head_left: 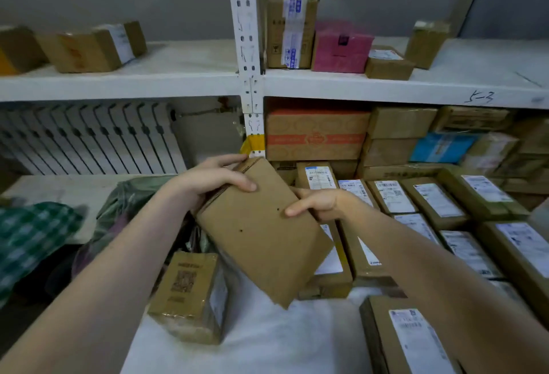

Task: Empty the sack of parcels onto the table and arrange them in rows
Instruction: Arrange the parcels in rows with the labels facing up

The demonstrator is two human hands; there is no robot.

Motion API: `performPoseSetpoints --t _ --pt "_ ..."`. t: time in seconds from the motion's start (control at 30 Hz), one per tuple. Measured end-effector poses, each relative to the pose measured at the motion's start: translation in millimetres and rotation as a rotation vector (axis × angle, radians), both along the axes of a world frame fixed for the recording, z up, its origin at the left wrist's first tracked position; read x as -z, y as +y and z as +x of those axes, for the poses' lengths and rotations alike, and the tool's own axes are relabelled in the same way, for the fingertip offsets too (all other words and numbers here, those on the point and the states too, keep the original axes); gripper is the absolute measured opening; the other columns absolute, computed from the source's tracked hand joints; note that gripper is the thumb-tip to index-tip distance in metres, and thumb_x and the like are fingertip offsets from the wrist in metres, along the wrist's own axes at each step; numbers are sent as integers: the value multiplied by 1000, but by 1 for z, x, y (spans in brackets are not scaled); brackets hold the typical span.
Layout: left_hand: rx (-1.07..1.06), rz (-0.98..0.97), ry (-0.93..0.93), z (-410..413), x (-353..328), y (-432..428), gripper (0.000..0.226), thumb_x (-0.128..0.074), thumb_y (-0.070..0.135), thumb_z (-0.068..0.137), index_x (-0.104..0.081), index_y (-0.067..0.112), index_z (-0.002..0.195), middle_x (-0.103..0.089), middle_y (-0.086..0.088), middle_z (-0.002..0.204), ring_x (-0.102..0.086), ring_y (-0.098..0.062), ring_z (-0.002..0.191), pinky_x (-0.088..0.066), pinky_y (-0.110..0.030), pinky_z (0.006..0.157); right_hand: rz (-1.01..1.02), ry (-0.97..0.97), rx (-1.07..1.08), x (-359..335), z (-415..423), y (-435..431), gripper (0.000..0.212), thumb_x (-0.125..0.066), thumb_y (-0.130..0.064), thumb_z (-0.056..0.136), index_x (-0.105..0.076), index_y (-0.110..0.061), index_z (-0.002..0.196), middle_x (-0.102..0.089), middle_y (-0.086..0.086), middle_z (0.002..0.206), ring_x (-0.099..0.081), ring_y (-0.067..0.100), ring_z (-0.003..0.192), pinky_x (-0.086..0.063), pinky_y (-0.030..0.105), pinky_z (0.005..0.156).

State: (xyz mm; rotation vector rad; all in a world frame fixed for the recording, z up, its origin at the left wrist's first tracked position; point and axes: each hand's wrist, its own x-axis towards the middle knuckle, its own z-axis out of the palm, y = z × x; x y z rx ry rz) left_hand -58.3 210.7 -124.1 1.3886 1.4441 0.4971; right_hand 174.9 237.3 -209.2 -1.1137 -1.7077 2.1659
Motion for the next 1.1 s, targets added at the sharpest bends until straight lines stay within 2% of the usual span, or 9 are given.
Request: performPoseSetpoints --t 0.13,0.23,0.33,0.4,0.57,0.87,0.93,1.0,1.1 --pt "97 -45 -123 -19 15 -41 103 -94 48 36 -51 48 130 -43 -2 143 -52 -27 124 -44 -48 104 138 -121 13 -3 1 -49 126 -94 -32 41 -25 -22 146 -43 7 142 -51 24 126 -48 43 102" --pt "78 -48 -177 -20 27 -70 90 -64 77 60 -50 34 138 -48 2 136 -42 -22 127 -26 -45 111 314 -283 42 -11 2 -91 117 -88 -32 49 -19 -29 145 -37 2 144 -43 22 131 -41 40 107" --pt "-214 -71 -151 -22 57 -86 61 -55 66 84 -62 18 120 -62 -7 124 -54 -26 111 -35 -45 107 590 -405 73 -14 1 -132 111 -90 -28 59 -16 -36 141 -32 -5 142 -37 19 132 -37 40 109" --pt "-326 -221 -138 -24 73 -99 64 -66 64 76 -66 11 113 -66 -10 116 -59 -27 106 -44 -41 100 863 -511 69 -14 -1 -158 114 -90 -39 53 -15 -38 139 -29 -7 139 -33 15 130 -37 42 109" --pt "74 -520 -145 -27 104 -124 83 -71 70 65 -62 15 126 -62 -15 124 -58 -30 112 -47 -38 96 1519 -600 -297 5 5 -196 110 -82 -53 58 -22 -19 144 -35 8 140 -31 24 134 -19 51 116" --pt "-66 -425 -70 35 114 -140 59 -57 52 91 -55 8 130 -61 -6 107 -57 -20 94 -48 -35 88 1676 -589 -298 45 44 -221 107 -76 -55 68 -12 -20 145 -31 14 141 -29 32 135 -18 65 107" --pt "-17 -317 51 48 117 -142 53 -53 41 97 -47 5 135 -57 -6 113 -50 -16 92 -46 -20 82 1655 -637 -378 53 49 -224 114 -82 -53 62 -12 -20 146 -31 14 141 -28 31 135 -21 64 107" --pt "-15 -166 179 54 122 -139 55 -52 38 98 -39 8 143 -49 -2 132 -49 -15 109 -45 -10 84 1624 -688 -424 60 52 -225 119 -84 -54 57 -11 -20 146 -32 13 140 -29 30 134 -21 63 107" --pt "-10 -149 372 54 135 -142 71 -54 56 90 -36 15 145 -36 -7 152 -35 -27 139 -35 -36 110 1635 -747 -421 67 60 -224 120 -81 -60 56 -13 -19 146 -34 12 138 -32 30 132 -19 62 106"
